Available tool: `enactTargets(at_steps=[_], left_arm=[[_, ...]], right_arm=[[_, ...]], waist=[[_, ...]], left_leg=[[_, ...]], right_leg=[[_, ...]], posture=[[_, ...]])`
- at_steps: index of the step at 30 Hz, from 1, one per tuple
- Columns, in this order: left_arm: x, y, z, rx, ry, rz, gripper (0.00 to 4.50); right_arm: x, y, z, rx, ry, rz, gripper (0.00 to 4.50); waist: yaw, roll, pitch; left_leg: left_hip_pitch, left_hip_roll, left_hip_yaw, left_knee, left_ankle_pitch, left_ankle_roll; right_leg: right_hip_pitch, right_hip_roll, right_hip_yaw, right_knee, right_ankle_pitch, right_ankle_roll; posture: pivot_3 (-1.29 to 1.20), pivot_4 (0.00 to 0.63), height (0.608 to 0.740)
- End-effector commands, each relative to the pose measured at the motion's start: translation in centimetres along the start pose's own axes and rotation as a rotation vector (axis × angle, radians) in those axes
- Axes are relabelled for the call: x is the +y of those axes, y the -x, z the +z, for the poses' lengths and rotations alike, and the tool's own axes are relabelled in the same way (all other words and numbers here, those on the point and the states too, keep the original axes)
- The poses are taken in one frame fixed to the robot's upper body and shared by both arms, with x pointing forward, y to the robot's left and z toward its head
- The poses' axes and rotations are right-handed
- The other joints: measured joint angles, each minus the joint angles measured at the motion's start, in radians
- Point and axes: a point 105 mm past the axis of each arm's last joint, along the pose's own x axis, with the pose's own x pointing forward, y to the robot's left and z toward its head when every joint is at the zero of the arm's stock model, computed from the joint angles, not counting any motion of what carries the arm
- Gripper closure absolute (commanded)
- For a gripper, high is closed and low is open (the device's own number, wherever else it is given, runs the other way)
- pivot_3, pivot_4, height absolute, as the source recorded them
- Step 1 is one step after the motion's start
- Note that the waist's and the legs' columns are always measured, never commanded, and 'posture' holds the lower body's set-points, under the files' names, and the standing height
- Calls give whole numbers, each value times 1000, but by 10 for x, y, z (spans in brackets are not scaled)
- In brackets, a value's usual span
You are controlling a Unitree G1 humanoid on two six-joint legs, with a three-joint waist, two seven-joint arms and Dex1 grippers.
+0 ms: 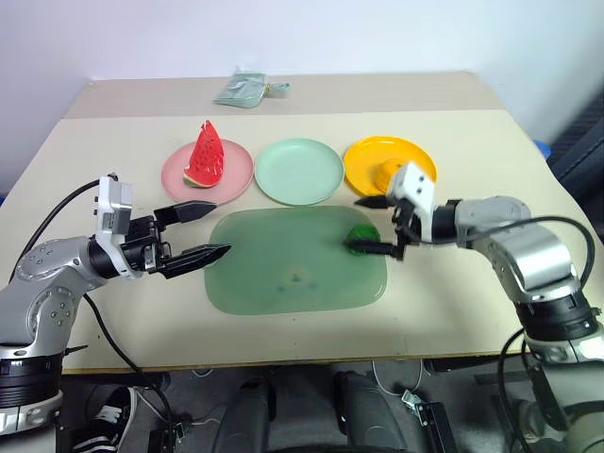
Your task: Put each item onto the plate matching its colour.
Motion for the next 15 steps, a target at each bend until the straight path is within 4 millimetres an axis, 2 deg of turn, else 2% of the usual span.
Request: enactTargets(at_steps=[1, 9, 12, 13, 14, 15], left_arm=[[-4, -6, 8, -10, -30, -22, 0], [-1, -2, 6, -10, -33, -9, 0], [-1, -2, 6, -13, -38, -6, 0], [-1, -1, 6, -13, -38, -6, 0], [-1, -1, 6, -14, -38, -5, 0], [-2, -1, 6, -14, -37, -4, 0]], right_arm=[[-7, -3, -14, 88, 18, -55, 60], [-21, -7, -31, 154, 43, -125, 60], [-18, -9, -35, 158, 0, -103, 880], [-18, -9, -33, 155, -1, -107, 1458], [-20, -10, -32, 148, -3, -112, 1787], [-21, -10, -30, 142, 0, -116, 1921]], waist=[[0, 0, 0], [3, 0, 0], [3, 0, 0], [2, 0, 0], [2, 0, 0], [2, -1, 0]], left_leg=[[0, 0, 0, 0, 0, 0], [0, 0, 0, 0, 0, 0], [0, 0, 0, 0, 0, 0], [0, 0, 0, 0, 0, 0], [0, 0, 0, 0, 0, 0], [0, 0, 0, 0, 0, 0]], right_leg=[[0, 0, 0, 0, 0, 0], [0, 0, 0, 0, 0, 0], [0, 0, 0, 0, 0, 0], [0, 0, 0, 0, 0, 0], [0, 0, 0, 0, 0, 0], [0, 0, 0, 0, 0, 0]], posture=[[0, 150, 738], [0, 150, 738], [0, 150, 738], [0, 150, 738], [0, 150, 738], [0, 150, 738]])
